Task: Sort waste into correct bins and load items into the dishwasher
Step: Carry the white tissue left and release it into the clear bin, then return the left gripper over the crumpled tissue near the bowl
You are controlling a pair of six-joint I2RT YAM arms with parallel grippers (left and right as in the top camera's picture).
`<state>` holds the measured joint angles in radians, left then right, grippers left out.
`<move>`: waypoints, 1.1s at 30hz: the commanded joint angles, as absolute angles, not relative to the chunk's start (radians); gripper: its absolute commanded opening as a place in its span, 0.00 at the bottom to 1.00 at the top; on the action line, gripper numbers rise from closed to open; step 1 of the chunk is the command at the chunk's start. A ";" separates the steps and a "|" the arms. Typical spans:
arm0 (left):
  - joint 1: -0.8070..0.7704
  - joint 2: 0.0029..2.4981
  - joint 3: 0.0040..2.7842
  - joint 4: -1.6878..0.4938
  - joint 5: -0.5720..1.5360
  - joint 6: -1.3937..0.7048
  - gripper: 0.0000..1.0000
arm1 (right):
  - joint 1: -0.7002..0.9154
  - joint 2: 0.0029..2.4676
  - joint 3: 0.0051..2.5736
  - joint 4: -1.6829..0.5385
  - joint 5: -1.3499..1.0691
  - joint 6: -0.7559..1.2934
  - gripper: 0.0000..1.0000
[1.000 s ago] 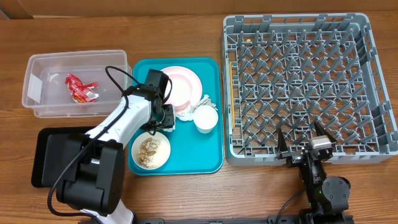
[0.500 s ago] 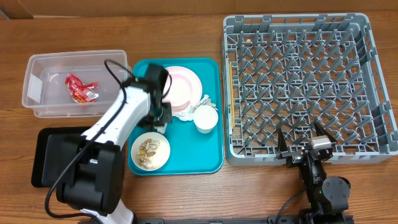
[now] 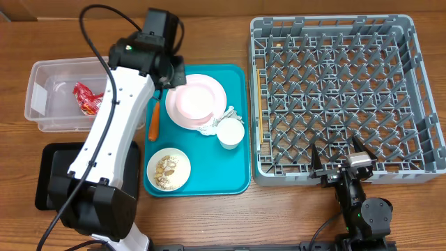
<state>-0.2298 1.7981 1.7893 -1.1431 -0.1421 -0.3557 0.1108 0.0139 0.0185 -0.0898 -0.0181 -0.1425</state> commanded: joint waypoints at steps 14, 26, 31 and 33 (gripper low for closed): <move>0.090 1.859 1.782 -1.146 -0.210 -0.389 0.04 | 0.104 0.003 0.008 -0.084 -0.013 -0.146 1.00; 0.155 2.104 1.767 -1.176 -0.194 -0.363 0.05 | 0.104 0.003 0.008 -0.084 -0.013 -0.146 1.00; 0.172 2.091 1.772 -1.176 -0.159 -0.343 0.27 | 0.104 0.003 0.008 -0.084 -0.013 -0.146 1.00; 0.176 2.080 1.781 -1.178 -0.159 -0.343 0.50 | 0.104 0.003 0.008 -0.084 -0.013 -0.146 1.00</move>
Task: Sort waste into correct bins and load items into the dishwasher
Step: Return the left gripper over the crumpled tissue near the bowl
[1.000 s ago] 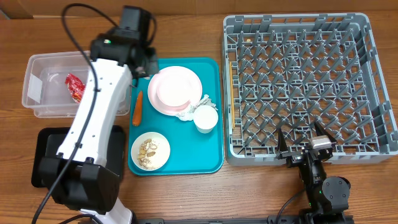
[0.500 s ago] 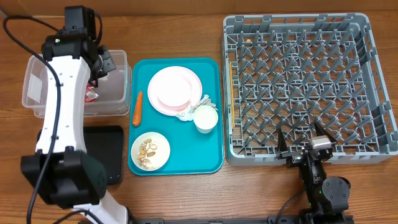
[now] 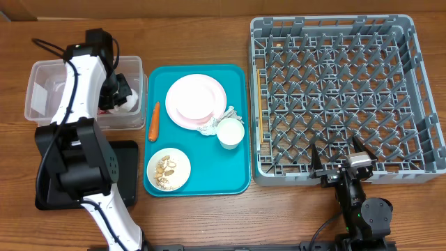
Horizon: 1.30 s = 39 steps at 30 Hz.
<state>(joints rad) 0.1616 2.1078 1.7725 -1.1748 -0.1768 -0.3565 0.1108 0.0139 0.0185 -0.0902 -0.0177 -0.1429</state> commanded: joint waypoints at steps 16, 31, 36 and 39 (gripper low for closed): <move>0.170 1.774 1.803 -1.222 0.113 -0.344 0.64 | 0.104 0.003 0.008 -0.084 -0.013 -0.146 1.00; -0.059 1.751 1.802 -1.344 0.342 -0.344 0.76 | 0.104 0.003 0.008 -0.084 -0.013 -0.146 1.00; -0.142 1.751 1.802 -1.318 0.340 -0.342 1.00 | 0.104 0.003 0.008 -0.084 -0.013 -0.146 1.00; -0.179 1.752 1.802 -1.304 0.340 -0.337 1.00 | 0.104 0.003 0.008 -0.084 -0.013 -0.146 1.00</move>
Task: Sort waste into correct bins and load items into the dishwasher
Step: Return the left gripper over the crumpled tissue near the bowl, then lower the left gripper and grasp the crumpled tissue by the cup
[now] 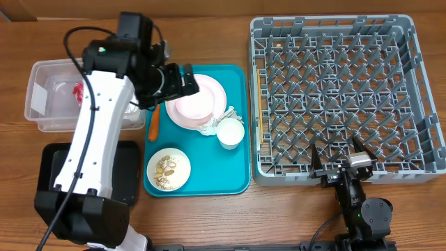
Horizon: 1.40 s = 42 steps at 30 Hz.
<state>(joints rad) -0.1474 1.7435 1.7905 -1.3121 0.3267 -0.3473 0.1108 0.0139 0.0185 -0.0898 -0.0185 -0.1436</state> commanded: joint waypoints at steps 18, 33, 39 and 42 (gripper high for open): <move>-0.348 1.939 1.802 -1.311 0.302 -0.344 0.31 | 0.104 0.003 0.008 -0.084 -0.013 -0.146 1.00; -0.348 2.057 1.802 -1.359 0.110 -0.397 0.27 | 0.104 0.003 0.008 -0.084 -0.013 -0.146 1.00; -0.350 2.057 1.802 -1.386 0.071 -0.408 0.43 | 0.104 0.003 0.008 -0.084 -0.013 -0.146 1.00; -0.352 2.057 1.799 -1.385 0.070 -0.408 0.44 | 0.104 0.003 0.008 -0.084 -0.013 -0.146 1.00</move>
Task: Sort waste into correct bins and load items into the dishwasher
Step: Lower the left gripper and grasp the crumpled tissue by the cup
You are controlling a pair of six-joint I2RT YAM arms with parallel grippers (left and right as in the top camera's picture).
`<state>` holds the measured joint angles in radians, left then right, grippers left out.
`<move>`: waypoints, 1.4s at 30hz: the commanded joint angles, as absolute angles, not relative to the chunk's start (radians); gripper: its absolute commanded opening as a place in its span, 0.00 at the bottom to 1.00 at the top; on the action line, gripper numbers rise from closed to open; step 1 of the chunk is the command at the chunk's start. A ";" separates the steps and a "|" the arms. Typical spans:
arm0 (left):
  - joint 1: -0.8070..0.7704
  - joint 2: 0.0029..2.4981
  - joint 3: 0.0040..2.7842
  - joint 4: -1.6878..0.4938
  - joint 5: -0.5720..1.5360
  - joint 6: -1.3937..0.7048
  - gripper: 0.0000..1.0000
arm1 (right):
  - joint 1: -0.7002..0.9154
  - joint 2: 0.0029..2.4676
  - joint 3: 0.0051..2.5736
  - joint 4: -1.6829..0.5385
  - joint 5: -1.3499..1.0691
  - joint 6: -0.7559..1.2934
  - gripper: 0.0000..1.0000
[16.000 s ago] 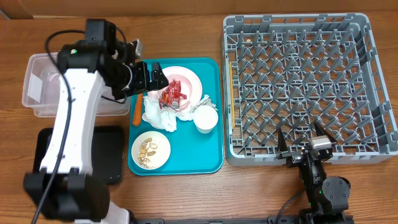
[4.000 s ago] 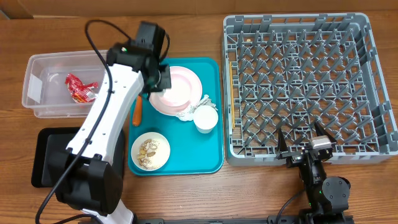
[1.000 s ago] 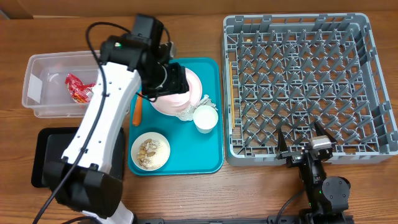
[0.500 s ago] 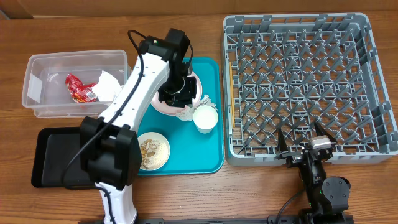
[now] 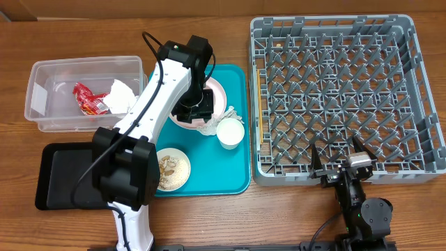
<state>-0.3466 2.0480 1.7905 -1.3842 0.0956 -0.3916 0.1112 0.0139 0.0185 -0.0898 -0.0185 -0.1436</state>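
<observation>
My left gripper [image 5: 200,115] points down over the front edge of the pink plate [image 5: 217,94] on the teal tray [image 5: 237,183], right by a crumpled white tissue [image 5: 211,127]. Its fingers are hidden under its own body. A white cup [image 5: 231,132] stands beside the tissue, and a bowl of nuts [image 5: 172,169] sits at the tray's front left. The clear bin [image 5: 38,104] at the left holds a red wrapper [image 5: 86,97] and a white tissue [image 5: 122,97]. My right gripper [image 5: 338,160] rests open at the front edge of the grey dish rack [image 5: 334,90].
A black tray [image 5: 66,178] lies at the front left, partly under the left arm. That arm crosses the teal tray's left side and covers what lies there. The rack fills the right half of the table.
My left gripper has moved from above the plate's left rim to its front edge, by the crumpled tissue. The arm now covers the carrot. The right arm is unchanged.
At first my left gripper was at the plate's left edge and the bin held only the red wrapper. Then the gripper was inside the bin with something white. Later it was back beside the plate; a white tissue now lies in the bin.
</observation>
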 commanded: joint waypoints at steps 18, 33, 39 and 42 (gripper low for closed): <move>-0.356 2.057 1.617 -1.196 0.067 -0.423 0.44 | 0.104 0.003 0.008 -0.084 -0.013 -0.146 1.00; -0.356 2.057 1.550 -1.068 0.068 -0.424 0.59 | 0.104 0.003 0.008 -0.084 -0.013 -0.146 1.00; -0.361 2.057 1.515 -1.042 0.071 -0.427 0.58 | 0.104 0.003 0.008 -0.084 -0.013 -0.146 1.00; -0.361 2.057 1.509 -1.036 0.071 -0.427 0.51 | 0.104 0.003 0.008 -0.084 -0.013 -0.146 1.00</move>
<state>-0.3477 2.0483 1.5249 -1.0409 0.0772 -0.4198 0.1108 0.0139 0.0185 -0.0895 -0.0181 -0.1432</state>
